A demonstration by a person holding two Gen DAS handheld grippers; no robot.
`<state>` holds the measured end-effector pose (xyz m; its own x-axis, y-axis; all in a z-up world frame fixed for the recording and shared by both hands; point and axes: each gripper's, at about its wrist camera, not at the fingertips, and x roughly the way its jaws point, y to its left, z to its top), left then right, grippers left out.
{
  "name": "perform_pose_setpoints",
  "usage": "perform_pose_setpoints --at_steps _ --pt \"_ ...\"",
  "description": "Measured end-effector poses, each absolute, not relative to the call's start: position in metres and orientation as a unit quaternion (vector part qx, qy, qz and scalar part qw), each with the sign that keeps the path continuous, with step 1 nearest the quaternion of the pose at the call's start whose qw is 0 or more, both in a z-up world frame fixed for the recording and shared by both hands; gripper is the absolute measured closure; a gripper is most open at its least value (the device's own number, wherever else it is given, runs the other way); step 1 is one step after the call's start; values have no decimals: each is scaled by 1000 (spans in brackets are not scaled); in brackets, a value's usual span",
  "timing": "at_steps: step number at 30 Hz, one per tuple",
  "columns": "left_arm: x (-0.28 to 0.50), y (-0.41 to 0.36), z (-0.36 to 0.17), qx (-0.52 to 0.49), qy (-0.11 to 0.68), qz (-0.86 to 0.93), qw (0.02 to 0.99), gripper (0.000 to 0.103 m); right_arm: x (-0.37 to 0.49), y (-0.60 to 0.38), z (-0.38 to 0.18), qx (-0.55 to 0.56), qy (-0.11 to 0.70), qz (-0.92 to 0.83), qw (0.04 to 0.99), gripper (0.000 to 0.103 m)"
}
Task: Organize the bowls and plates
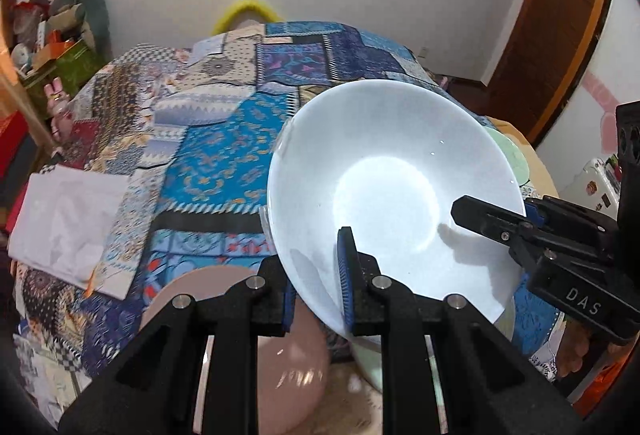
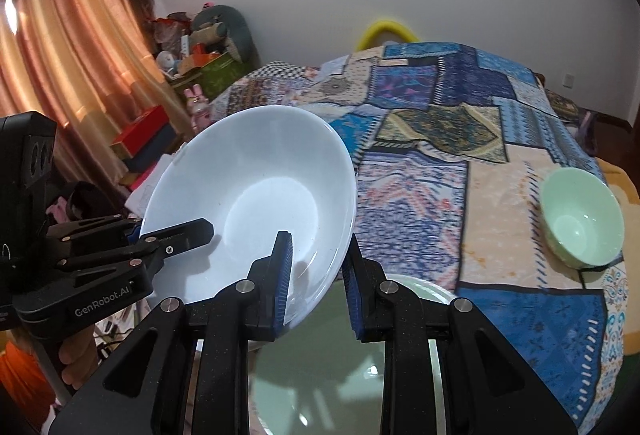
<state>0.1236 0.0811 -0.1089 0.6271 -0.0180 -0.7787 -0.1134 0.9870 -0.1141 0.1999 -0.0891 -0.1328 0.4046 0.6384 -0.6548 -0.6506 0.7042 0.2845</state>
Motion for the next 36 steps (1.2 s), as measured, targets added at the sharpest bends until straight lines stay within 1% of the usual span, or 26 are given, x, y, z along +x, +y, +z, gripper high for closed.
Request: perform_pose_setpoints --at_steps 13,25,36 --pt "69 134 -110 -96 427 69 896 85 167 -38 -145 -33 401 419 814 80" --pt "46 168 -138 -125 442 89 884 85 151 -11 -173 -32 433 433 790 80" --pt "39 182 -168 -143 464 87 870 85 145 -1 -194 -30 460 430 776 80"
